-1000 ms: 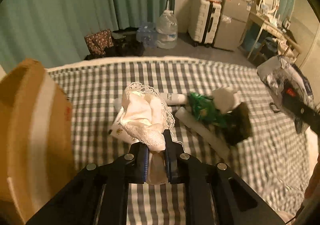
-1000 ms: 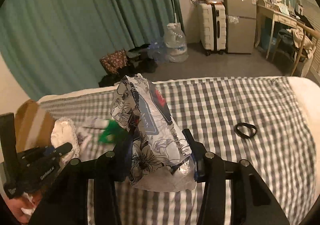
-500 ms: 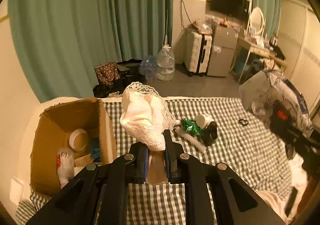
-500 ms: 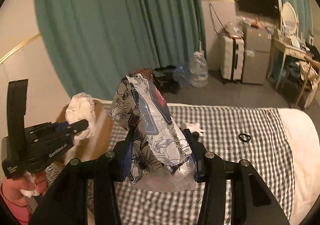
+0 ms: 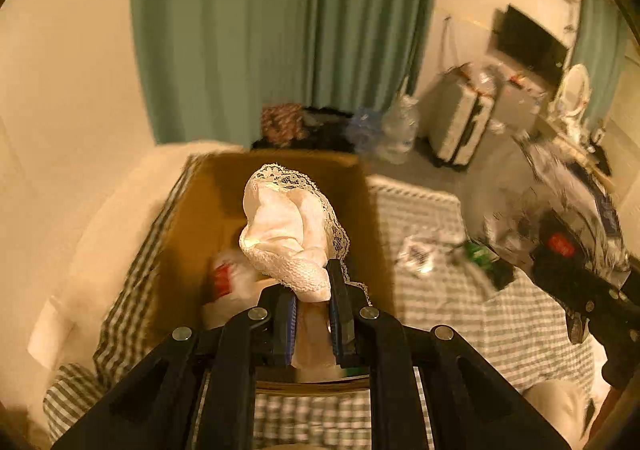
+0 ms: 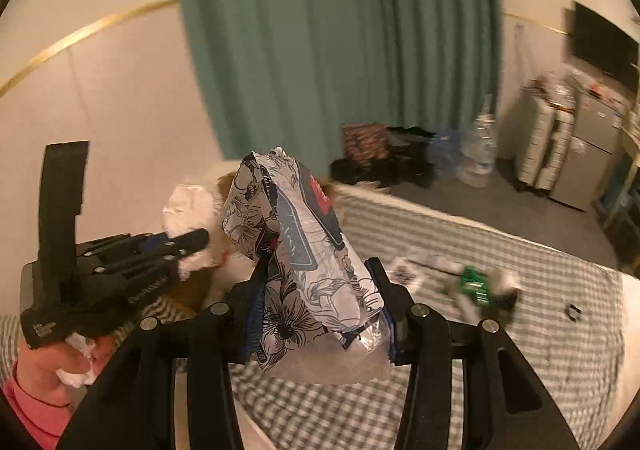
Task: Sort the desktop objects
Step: 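Carry lace cloth and floral wipe pack into the cardboard box and release both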
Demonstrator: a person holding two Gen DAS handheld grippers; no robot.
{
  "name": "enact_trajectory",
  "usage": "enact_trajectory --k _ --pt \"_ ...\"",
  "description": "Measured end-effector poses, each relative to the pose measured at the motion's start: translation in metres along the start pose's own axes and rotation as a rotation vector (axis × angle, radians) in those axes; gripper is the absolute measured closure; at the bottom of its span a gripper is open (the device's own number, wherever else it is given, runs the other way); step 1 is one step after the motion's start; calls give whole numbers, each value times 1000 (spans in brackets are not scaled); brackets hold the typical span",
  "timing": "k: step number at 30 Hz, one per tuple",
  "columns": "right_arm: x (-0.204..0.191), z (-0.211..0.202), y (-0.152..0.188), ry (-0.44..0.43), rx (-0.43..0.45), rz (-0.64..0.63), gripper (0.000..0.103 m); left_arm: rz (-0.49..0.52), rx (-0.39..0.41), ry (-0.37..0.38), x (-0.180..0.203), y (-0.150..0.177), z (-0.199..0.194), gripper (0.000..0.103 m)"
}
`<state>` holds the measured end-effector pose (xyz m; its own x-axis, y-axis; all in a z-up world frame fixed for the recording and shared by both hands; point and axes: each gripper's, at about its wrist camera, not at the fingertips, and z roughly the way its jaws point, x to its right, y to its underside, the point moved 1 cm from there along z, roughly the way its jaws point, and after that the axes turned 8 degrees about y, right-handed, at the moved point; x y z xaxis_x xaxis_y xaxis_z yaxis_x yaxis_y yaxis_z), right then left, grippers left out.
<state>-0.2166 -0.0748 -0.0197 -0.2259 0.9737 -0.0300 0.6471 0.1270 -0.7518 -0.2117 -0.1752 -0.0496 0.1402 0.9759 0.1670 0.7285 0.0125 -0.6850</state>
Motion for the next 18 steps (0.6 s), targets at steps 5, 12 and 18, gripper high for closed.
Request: enact_trajectory --k 5,12,18 --pt "-38 67 3 -53 -77 -49 57 -41 -75 -6 -37 10 41 90" --pt "-54 146 -7 -82 -154 -3 46 -55 -150 -14 -58 22 75 72" --pt "-37 160 -16 -108 -158 98 29 -73 -155 4 -63 30 74 16"
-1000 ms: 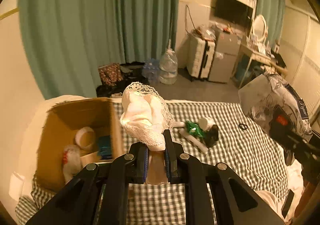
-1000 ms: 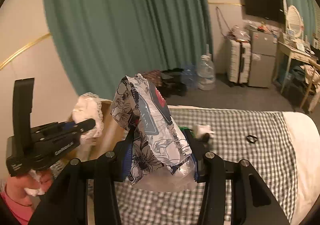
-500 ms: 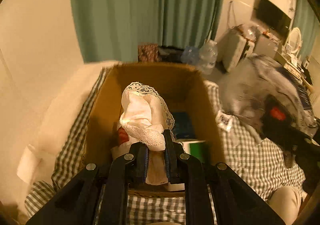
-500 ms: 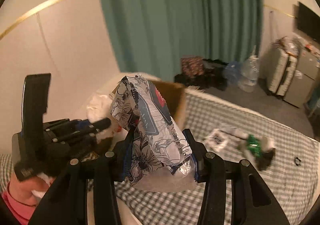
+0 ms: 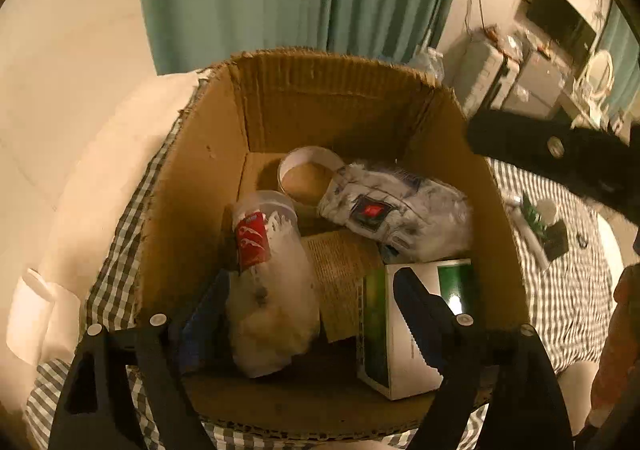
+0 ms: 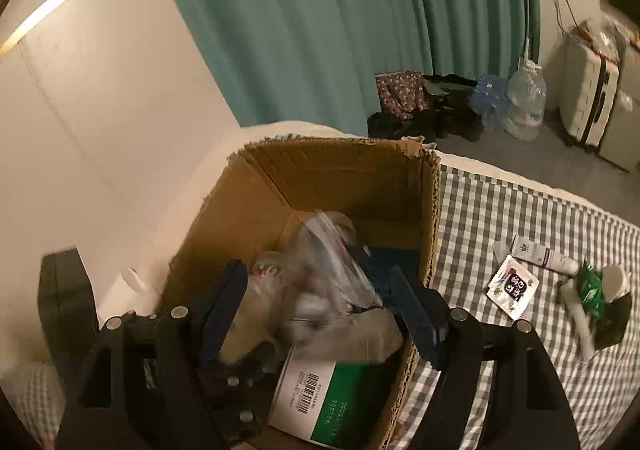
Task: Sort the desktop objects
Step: 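Carry lace cloth and floral wipe pack into the cardboard box and release both, then grasp the sticker sheet with left tool while right tool grasps black cup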
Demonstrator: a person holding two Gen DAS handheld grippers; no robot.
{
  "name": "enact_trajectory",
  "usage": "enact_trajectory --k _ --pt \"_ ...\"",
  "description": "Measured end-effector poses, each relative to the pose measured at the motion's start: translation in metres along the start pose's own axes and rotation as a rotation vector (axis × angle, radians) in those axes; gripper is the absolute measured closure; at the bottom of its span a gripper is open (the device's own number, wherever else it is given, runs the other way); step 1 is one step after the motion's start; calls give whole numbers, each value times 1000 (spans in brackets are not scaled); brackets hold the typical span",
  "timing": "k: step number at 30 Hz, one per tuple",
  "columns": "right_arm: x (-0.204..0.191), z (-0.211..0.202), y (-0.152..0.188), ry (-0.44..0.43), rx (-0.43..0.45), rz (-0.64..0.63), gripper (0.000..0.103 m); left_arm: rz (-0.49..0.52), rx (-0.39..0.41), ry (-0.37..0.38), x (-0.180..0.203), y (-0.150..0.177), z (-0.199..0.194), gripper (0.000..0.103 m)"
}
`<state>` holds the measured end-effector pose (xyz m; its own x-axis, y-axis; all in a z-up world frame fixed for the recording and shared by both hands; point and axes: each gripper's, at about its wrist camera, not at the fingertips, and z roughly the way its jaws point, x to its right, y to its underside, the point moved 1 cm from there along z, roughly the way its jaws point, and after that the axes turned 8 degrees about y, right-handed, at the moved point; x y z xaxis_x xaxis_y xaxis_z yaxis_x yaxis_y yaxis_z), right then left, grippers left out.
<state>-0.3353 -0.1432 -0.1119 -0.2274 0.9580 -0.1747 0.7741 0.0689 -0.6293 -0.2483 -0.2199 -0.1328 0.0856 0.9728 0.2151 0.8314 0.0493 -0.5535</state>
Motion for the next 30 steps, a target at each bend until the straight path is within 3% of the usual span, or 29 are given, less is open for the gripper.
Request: enact_trajectory --k 6,13,17,23,30 --pt "23 -39 18 74 36 46 29 -35 35 -7 4 4 -23 16" --pt "71 -103 49 167 78 79 29 10 106 31 74 11 -60 8" --pt "112 -141 67 254 128 117 24 48 132 50 123 19 -65 4" --pt "190 -168 106 346 148 256 23 99 106 83 193 37 -31 4" --pt "258 -136 145 374 102 357 23 120 20 63 229 46 39 4"
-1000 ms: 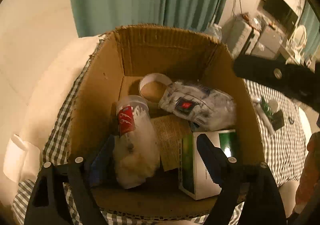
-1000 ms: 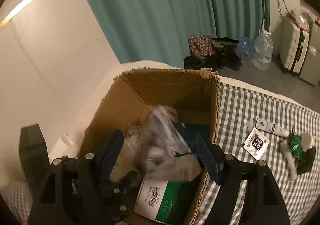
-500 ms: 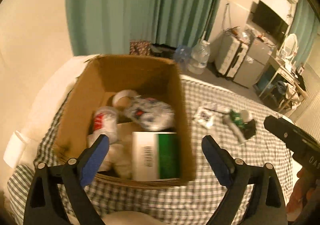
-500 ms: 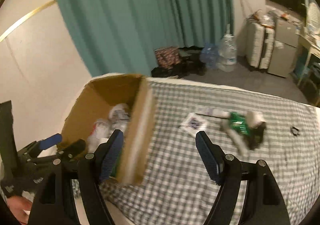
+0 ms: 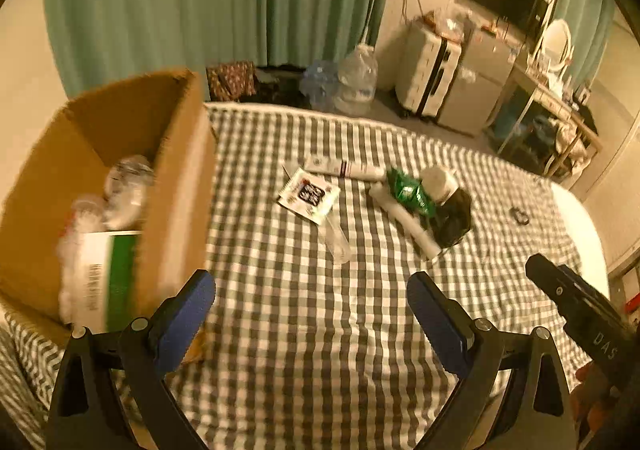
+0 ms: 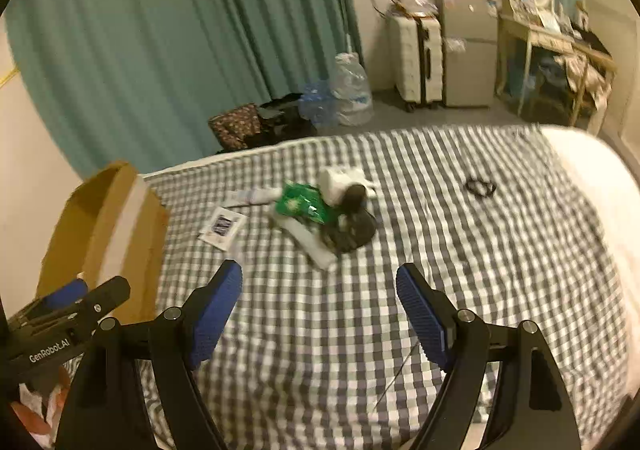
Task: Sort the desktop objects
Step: 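Grasp the sticker sheet with left tool while right tool grasps black cup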
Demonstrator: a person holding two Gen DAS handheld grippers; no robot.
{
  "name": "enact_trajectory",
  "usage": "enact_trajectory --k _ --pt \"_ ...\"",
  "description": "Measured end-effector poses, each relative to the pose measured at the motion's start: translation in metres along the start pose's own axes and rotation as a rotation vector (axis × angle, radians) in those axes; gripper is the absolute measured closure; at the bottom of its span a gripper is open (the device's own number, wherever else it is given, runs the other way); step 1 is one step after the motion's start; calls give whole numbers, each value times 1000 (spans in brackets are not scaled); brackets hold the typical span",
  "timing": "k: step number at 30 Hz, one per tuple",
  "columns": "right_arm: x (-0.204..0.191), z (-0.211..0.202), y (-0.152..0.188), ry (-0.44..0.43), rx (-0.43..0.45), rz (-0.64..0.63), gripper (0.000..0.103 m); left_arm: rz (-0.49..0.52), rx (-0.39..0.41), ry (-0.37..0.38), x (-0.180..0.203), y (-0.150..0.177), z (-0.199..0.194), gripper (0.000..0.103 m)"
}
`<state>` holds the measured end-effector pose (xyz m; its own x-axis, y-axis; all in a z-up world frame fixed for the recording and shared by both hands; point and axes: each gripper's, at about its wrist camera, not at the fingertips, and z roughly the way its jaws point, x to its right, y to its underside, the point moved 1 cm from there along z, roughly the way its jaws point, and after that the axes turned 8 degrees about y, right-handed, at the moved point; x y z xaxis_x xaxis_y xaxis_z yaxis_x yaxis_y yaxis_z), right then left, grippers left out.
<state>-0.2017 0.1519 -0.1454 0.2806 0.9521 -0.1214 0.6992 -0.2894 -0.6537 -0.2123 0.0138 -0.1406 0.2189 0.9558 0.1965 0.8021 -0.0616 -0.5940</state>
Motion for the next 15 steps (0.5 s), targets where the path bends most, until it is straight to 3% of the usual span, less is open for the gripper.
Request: enact_trajectory --k 7,15 --pt "19 80 4 31 -86 2 23 -1 -40 -47 -8 -13 83 4" --pt "18 142 -25 35 -106 -21 24 1 -79 -92 -28 -32 160 4"
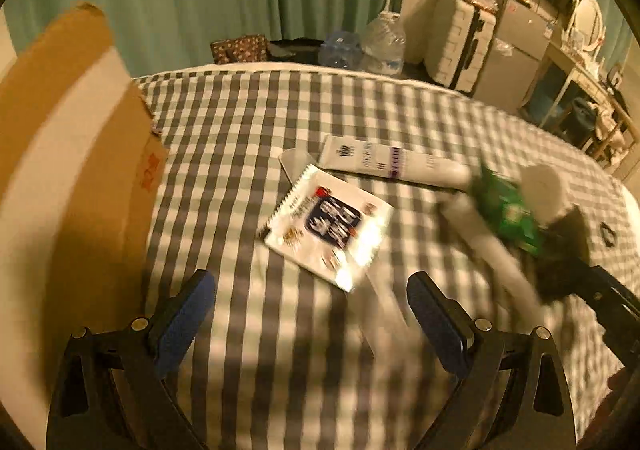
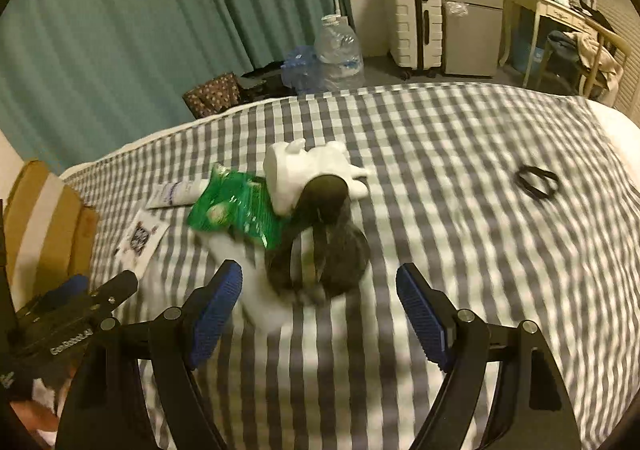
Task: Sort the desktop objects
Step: 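Grasp the sticker sheet with left tool while right tool grasps black cup, then carry sticker sheet and black cup into the cardboard box and release both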
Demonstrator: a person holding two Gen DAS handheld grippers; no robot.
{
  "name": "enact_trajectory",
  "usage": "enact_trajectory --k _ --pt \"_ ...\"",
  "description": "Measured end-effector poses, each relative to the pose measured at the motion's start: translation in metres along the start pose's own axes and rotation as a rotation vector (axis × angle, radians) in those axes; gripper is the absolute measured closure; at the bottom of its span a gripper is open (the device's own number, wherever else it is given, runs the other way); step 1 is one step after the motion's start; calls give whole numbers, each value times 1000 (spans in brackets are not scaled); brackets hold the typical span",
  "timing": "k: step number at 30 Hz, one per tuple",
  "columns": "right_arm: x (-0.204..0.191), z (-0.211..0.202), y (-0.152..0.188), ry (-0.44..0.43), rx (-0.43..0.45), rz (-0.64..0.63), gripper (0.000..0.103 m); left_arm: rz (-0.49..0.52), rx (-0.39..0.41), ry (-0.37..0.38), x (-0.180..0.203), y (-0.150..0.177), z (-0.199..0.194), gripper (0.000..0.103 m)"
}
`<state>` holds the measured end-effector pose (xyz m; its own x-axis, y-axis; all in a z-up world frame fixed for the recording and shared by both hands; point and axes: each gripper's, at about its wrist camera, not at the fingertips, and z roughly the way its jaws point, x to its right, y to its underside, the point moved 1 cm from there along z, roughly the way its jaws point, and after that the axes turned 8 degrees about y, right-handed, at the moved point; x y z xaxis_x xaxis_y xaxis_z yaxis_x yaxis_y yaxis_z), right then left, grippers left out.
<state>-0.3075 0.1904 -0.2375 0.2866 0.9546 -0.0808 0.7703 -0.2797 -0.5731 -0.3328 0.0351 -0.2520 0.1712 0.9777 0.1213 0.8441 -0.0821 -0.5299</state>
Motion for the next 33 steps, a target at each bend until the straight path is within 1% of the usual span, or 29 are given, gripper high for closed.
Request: enact_trajectory --k 3,6,9,10,11,12,13,14,15,16,18,20,22,23,25,26,30,33 --pt "5 13 -2 50 -3 0 24 -16 -15 -2 -5 -8 17 4" --pt "17 19 -2 43 -19 29 24 -28 0 1 -9 -17 28 4" --pt "22 20 -6 52 0 24 25 -2 -3 -8 -10 -22 40 4" --pt "22 20 -6 55 4 16 27 4 -6 -1 -10 -23 41 4" --pt "22 23 -5 44 -2 14 36 6 -4 19 -13 -21 38 5" --pt "24 24 -4 27 -11 25 48 8 -8 32 -15 -20 36 13" --pt "25 26 -4 15 -20 43 48 15 -7 31 -18 -18 33 29" --pt "25 24 -3 13 -17 46 48 28 -3 28 -20 -15 27 40" --pt "25 22 -2 17 -14 40 48 35 -4 33 -22 -14 22 60" --pt "25 20 -1 24 -9 33 48 23 -11 49 -26 -13 16 65" --pt "26 14 2 30 -3 32 49 -14 -27 87 -30 -13 7 67" --pt "29 3 6 19 -1 40 55 -27 -19 88 -30 -9 -7 67" --pt "32 -9 11 13 8 37 56 -15 -5 92 -23 -3 -26 67" --pt "33 -17 15 12 14 35 61 -16 1 109 -20 0 -36 67" --pt "34 -32 21 4 15 32 73 -13 16 133 -14 6 -54 68" --pt "35 -39 23 0 18 32 75 -6 23 141 -10 9 -64 68" --pt "38 -66 27 -15 48 28 75 21 58 161 3 15 -100 68" --pt "38 -86 39 -37 49 30 75 26 77 163 7 18 -123 68"
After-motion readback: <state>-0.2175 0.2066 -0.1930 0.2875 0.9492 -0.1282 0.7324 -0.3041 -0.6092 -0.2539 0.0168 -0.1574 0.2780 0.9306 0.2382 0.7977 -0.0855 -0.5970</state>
